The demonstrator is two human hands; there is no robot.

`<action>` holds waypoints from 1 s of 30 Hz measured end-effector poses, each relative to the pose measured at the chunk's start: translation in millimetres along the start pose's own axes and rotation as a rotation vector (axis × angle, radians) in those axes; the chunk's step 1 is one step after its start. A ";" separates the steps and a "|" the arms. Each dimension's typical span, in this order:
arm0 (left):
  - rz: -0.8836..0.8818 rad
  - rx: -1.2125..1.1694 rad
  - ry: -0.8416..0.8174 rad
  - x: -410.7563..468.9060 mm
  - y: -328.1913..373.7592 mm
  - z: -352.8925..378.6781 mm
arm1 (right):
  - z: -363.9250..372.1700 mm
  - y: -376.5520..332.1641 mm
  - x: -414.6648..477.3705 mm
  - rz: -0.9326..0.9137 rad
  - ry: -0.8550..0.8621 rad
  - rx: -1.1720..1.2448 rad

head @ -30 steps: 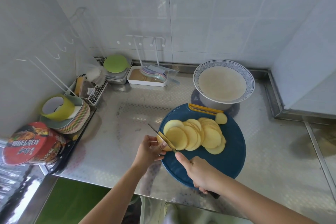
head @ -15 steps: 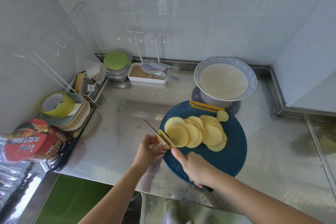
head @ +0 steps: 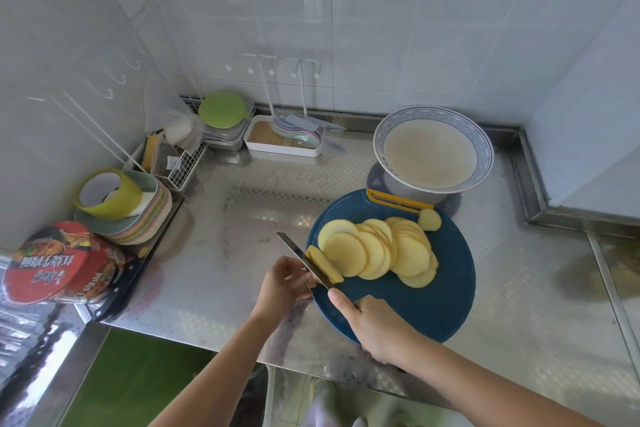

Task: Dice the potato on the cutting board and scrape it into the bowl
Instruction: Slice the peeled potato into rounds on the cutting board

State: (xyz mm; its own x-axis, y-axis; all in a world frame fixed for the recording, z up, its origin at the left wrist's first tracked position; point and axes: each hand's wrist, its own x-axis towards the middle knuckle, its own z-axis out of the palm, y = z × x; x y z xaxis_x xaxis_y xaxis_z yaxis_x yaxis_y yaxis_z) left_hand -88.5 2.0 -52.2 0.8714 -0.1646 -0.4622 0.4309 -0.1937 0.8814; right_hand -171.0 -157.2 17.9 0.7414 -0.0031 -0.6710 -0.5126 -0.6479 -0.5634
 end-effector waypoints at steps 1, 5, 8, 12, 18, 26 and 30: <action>0.003 -0.002 0.004 0.5 1.9 2.7 | -3.7 2.0 0.2 0.011 -0.009 0.047; -0.020 0.008 0.040 2.3 11.2 5.0 | -12.9 3.9 3.4 0.067 -0.115 0.281; 0.004 0.101 0.044 10.1 16.2 8.5 | -21.6 7.5 5.1 0.093 -0.152 0.398; 0.013 0.209 -0.051 21.0 22.6 15.0 | -28.0 15.3 7.3 0.133 -0.139 0.428; -0.011 0.211 -0.115 30.4 26.5 18.9 | -31.7 23.7 6.1 0.177 -0.152 0.510; 0.005 0.081 -0.155 35.7 25.3 27.5 | -27.9 27.6 5.5 0.191 -0.156 0.604; 0.008 0.043 -0.177 38.6 21.6 28.3 | -30.7 29.7 5.6 0.197 -0.186 0.681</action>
State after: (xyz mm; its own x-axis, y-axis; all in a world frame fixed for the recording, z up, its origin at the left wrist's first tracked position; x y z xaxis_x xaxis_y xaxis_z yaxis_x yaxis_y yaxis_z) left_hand -52.1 -35.8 -53.8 0.8180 -0.3331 -0.4689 0.4106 -0.2328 0.8816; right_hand -168.8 -199.8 12.2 0.5527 0.0978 -0.8276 -0.8295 -0.0316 -0.5576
